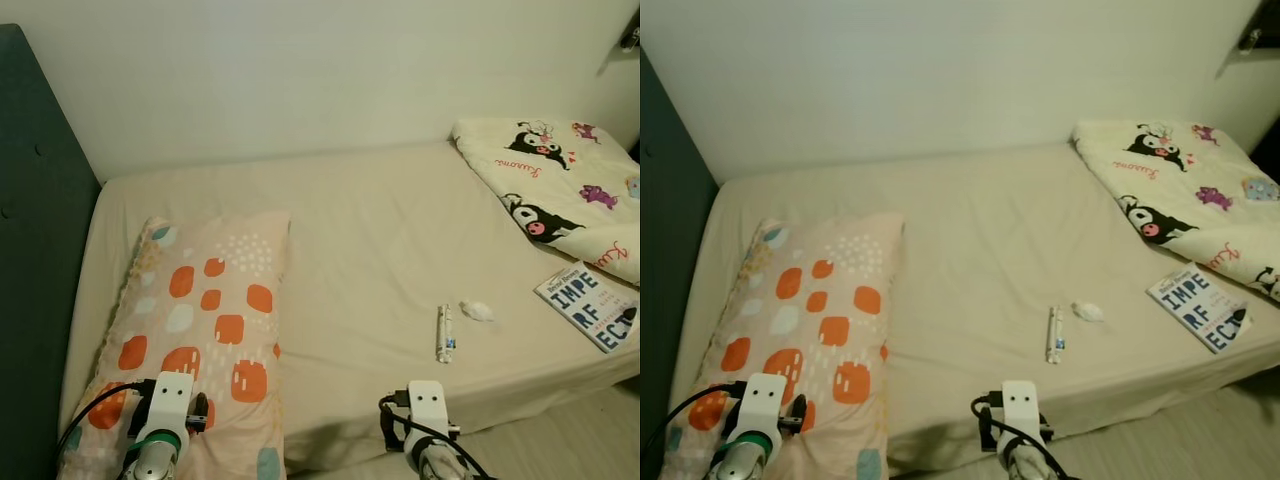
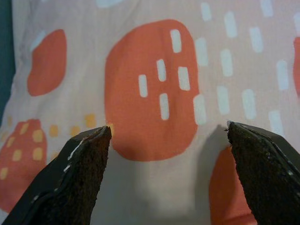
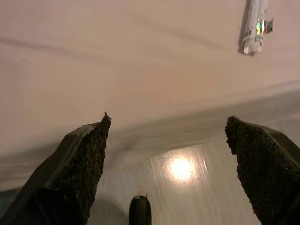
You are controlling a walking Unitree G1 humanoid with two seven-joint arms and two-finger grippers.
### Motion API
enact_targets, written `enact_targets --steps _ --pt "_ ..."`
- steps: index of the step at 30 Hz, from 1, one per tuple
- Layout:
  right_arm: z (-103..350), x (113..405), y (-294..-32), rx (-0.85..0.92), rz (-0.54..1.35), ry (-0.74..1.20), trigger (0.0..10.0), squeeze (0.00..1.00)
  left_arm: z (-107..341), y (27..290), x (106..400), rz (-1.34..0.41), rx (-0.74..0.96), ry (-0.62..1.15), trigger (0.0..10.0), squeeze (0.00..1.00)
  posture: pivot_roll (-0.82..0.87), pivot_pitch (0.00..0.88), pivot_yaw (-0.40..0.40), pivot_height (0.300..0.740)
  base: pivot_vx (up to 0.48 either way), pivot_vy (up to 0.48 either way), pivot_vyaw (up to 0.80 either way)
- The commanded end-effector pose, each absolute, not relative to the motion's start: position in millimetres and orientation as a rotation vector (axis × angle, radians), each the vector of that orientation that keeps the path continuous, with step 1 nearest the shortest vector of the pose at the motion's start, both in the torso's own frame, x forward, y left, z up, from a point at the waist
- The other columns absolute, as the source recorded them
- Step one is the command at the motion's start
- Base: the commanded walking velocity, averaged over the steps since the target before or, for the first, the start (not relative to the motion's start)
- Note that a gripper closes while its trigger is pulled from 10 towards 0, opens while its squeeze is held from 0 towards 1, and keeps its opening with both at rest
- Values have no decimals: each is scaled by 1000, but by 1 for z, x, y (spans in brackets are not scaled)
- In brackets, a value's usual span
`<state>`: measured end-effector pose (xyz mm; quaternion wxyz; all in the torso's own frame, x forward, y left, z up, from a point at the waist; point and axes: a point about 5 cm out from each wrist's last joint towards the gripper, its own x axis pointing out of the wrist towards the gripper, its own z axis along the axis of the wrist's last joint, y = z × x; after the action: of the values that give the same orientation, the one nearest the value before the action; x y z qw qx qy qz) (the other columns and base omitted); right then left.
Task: Clean up the room
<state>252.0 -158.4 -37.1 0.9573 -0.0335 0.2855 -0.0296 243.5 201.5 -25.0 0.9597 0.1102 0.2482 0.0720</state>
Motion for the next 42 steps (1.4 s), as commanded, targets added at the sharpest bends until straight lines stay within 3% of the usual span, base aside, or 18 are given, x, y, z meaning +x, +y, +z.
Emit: enact_targets --steps 1,5,14,19,23,26,28,30,31,32,36,39,41,42 --pt "-37 253 -159 -72 -55 581 10000 0 -27 199 242 130 227 519 10000 0 16 42 12 740 0 0 0" --pt "-25 269 -161 -106 -20 551 10000 0 -27 191 241 125 221 503 10000 0 27 14 -31 740 0 0 0" --pt "-23 272 -164 -162 17 562 10000 0 -33 192 237 163 225 538 10000 0 46 0 -71 740 0 0 0" --pt "-21 274 -162 -192 56 551 10000 0 -29 193 240 150 237 527 10000 0 45 3 -51 740 0 0 0" --pt "-4 293 -143 -208 153 483 10000 0 -22 196 249 111 280 513 10000 0 39 22 -20 740 0 0 0" --pt "37 327 -114 -225 281 336 10000 0 -8 200 262 89 301 465 10000 0 41 100 13 740 0 0 0" --pt "37 327 -114 -225 281 336 10000 0 -8 200 262 89 301 465 10000 0 41 100 13 740 0 0 0" --pt "84 352 -87 -261 393 178 10000 0 1 202 269 71 308 438 10000 0 32 137 44 740 0 0 0" --pt "84 352 -87 -261 393 178 10000 0 1 202 269 71 308 438 10000 0 32 137 44 740 0 0 0" --pt "114 360 -73 -260 437 81 10000 0 5 202 270 55 309 423 10000 0 22 185 47 740 0 0 0" --pt "165 363 -51 -249 496 -83 10000 0 11 201 268 30 318 402 10000 0 37 230 56 740 0 0 0" --pt "234 356 -26 -187 557 -267 10000 0 15 200 262 20 314 393 10000 0 42 246 55 740 0 0 0" --pt "245 354 -22 -188 569 -299 10000 0 16 200 261 18 312 395 10000 0 42 246 55 740 0 0 0" --pt "283 349 -11 -175 603 -390 10000 0 16 200 259 3 323 399 10000 0 46 256 56 740 0 0 0"
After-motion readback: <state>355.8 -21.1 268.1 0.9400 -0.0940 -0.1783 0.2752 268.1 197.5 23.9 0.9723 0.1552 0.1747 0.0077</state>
